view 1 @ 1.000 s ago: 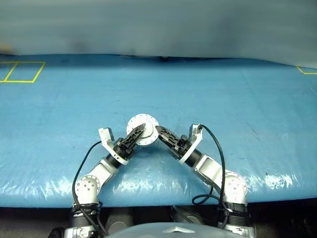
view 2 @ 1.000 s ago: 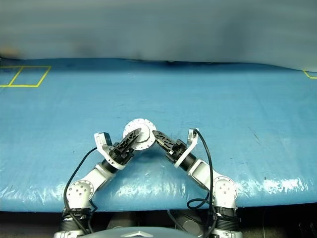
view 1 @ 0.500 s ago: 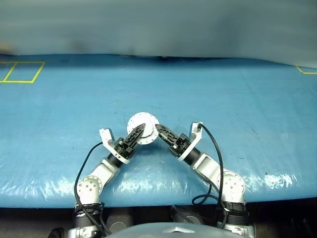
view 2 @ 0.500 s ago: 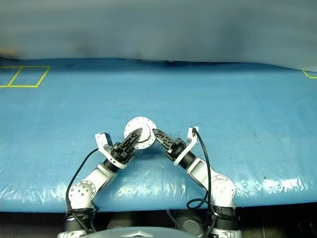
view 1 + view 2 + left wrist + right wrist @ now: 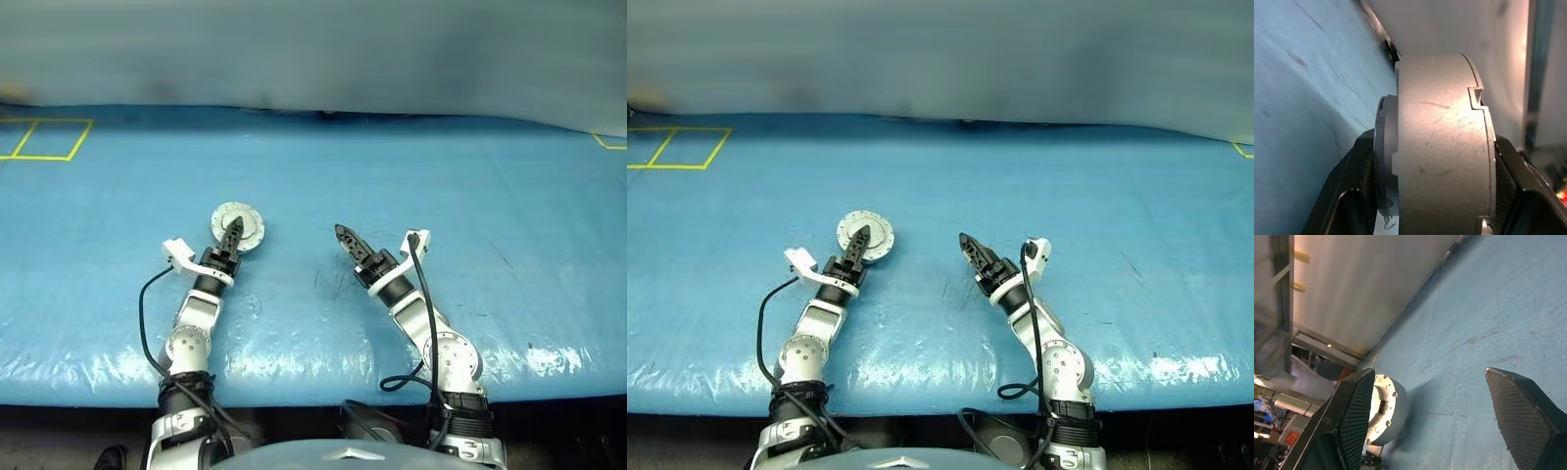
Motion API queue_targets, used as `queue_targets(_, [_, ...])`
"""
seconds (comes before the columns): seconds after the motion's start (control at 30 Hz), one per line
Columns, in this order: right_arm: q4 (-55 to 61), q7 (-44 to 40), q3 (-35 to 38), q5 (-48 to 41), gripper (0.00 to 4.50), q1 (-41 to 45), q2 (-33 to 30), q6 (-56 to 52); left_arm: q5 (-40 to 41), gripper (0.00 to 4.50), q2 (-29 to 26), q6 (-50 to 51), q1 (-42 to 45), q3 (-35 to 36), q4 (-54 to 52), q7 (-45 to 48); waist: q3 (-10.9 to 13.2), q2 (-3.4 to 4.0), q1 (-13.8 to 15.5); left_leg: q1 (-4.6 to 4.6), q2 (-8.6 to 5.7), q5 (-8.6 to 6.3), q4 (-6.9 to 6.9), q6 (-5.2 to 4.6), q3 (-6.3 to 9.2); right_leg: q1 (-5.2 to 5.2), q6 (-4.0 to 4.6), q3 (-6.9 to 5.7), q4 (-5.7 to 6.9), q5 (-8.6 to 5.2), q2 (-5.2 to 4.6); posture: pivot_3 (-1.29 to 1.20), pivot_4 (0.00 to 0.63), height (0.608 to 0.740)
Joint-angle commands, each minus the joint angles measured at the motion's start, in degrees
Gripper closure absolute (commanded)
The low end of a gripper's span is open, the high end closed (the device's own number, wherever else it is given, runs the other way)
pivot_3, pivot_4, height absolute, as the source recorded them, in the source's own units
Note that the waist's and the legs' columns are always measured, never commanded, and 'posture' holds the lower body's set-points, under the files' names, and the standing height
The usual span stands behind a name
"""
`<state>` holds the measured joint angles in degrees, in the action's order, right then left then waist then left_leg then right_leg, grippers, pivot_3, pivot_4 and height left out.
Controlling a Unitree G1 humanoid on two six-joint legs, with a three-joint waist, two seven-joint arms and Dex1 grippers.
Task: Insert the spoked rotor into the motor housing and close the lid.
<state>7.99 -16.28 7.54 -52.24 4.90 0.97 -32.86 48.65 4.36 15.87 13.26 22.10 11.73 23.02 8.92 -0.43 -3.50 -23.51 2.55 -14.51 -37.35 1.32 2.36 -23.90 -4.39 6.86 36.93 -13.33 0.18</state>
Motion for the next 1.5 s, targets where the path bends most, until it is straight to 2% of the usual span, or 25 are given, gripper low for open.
queue_targets(0.03, [2.30,-0.77,0.09,0.76,0.73,-0.67,-0.18,1.07,-2.63,2.01,-0.19,-5.96,4.88,1.82,1.35,-3.75,0.00,-0.01,0.14,0.00,-0.03,0.00,0.00,0.00,0.01,0.01,0.00,-0.01,0.00,0.00,-0.02,0.00,0.150,0.740])
queue_targets(0.1, [2.43,-0.90,0.14,1.07,0.73,-1.03,-0.28,1.19,-3.00,2.01,-0.42,-8.53,7.93,3.73,4.10,-6.16,0.00,-0.02,0.18,-0.01,-0.03,0.00,-0.01,0.00,0.02,0.01,0.00,-0.01,0.00,0.01,-0.02,0.00,0.150,0.740])
queue_targets(0.2, [2.67,-0.69,0.05,2.42,0.73,-1.31,-0.41,1.73,-8.94,2.01,-1.38,-15.60,12.36,5.38,9.91,-13.61,0.02,-0.05,0.24,-0.03,-0.03,0.00,-0.04,0.00,0.05,0.01,-0.01,-0.03,0.00,0.01,-0.02,0.00,0.150,0.740])
queue_targets(0.43, [3.82,-0.79,-0.75,4.51,0.73,-1.79,0.02,2.78,-12.00,2.01,-2.24,-18.48,15.32,5.05,13.28,-15.43,0.02,-0.06,0.10,-0.05,-0.04,0.00,-0.06,0.00,0.08,0.02,-0.02,-0.06,-0.01,0.02,-0.01,0.00,0.150,0.740])
queue_targets(0.47, [3.89,-0.80,-1.01,4.92,0.69,-1.86,0.01,2.86,-12.93,1.41,-2.64,-19.05,15.13,5.39,13.53,-16.94,0.02,-0.07,0.08,-0.05,-0.04,0.00,-0.06,0.00,0.08,0.02,-0.02,-0.06,0.00,0.02,-0.01,0.00,0.150,0.740])
queue_targets(0.5, [3.93,-0.66,-1.17,5.32,0.69,-1.89,0.01,2.97,-14.38,1.21,-3.07,-20.02,14.92,5.90,13.86,-19.47,0.02,-0.06,0.03,-0.04,-0.04,0.01,-0.07,0.01,0.09,0.03,-0.02,-0.06,0.01,0.02,-0.01,0.00,0.150,0.740])
queue_targets(0.6, [3.99,-0.47,-1.40,5.79,0.69,-1.95,0.00,3.30,-18.20,0.23,-3.93,-22.85,13.68,7.09,13.41,-26.13,0.02,-0.06,-0.04,-0.01,-0.03,0.02,-0.08,0.02,0.09,0.03,-0.02,-0.05,0.05,0.03,0.00,0.00,0.150,0.740])
queue_targets(0.63, [3.99,-0.50,-1.45,5.90,0.69,-1.91,-0.03,3.36,-19.67,0.05,-4.33,-23.81,12.77,7.35,12.62,-28.11,0.01,-0.07,-0.05,0.03,-0.03,0.02,-0.09,0.02,0.10,0.07,-0.02,-0.05,0.06,0.03,0.00,0.00,0.150,0.740])
queue_targets(0.83, [3.57,-0.61,-1.38,6.48,0.69,-1.49,-0.21,3.24,-26.49,0.05,-7.63,-27.79,6.89,8.92,8.40,-36.21,-0.01,-0.07,-0.15,0.09,-0.02,0.02,-0.09,0.03,0.09,0.11,-0.02,-0.04,0.10,0.03,0.00,0.00,0.150,0.740])
queue_targets(0.97, [3.28,-1.14,-2.02,8.35,0.69,-1.00,-1.02,3.94,-30.33,0.05,-9.16,-31.50,3.90,7.92,5.83,-36.42,-0.02,-0.09,0.36,0.08,-0.03,0.04,-0.13,0.06,0.10,0.12,-0.04,-0.07,0.12,0.05,-0.02,0.00,0.150,0.740])
queue_targets(1.07, [3.09,-1.95,-2.78,11.94,0.69,-0.99,-1.68,7.04,-32.39,0.05,-9.65,-34.43,2.84,5.41,4.18,-33.18,-0.03,-0.10,1.03,0.08,-0.04,0.04,-0.24,0.06,0.11,0.17,-0.10,-0.09,0.12,0.09,-0.02,0.00,0.150,0.740])
queue_targets(1.17, [2.06,-3.13,-4.35,20.58,0.69,-1.09,-4.26,14.91,-31.70,0.05,-10.78,-37.66,1.40,-1.84,1.23,-20.16,-0.03,-0.10,1.43,0.07,-0.07,0.04,-0.30,0.07,0.09,0.20,-0.15,-0.08,0.10,0.16,-0.03,0.00,0.150,0.740])
queue_targets(1.33, [0.59,-7.75,-6.30,28.32,0.69,-1.58,-11.95,19.54,-29.06,0.05,-12.94,-33.89,-1.92,-13.41,-2.64,-1.68,-0.05,-0.09,1.24,0.10,-0.16,0.05,-0.35,0.07,0.02,0.26,-0.20,-0.03,0.06,0.20,-0.12,0.00,0.150,0.740])
queue_targets(1.5, [-2.13,-8.86,-6.38,37.74,0.69,-1.37,-19.52,26.78,-34.35,0.05,-19.48,-30.02,-4.34,-25.47,-1.35,13.40,-0.07,-0.03,0.09,0.25,-0.07,0.05,-0.24,0.06,0.01,0.26,-0.10,0.01,0.17,0.13,-0.01,0.00,0.150,0.740])
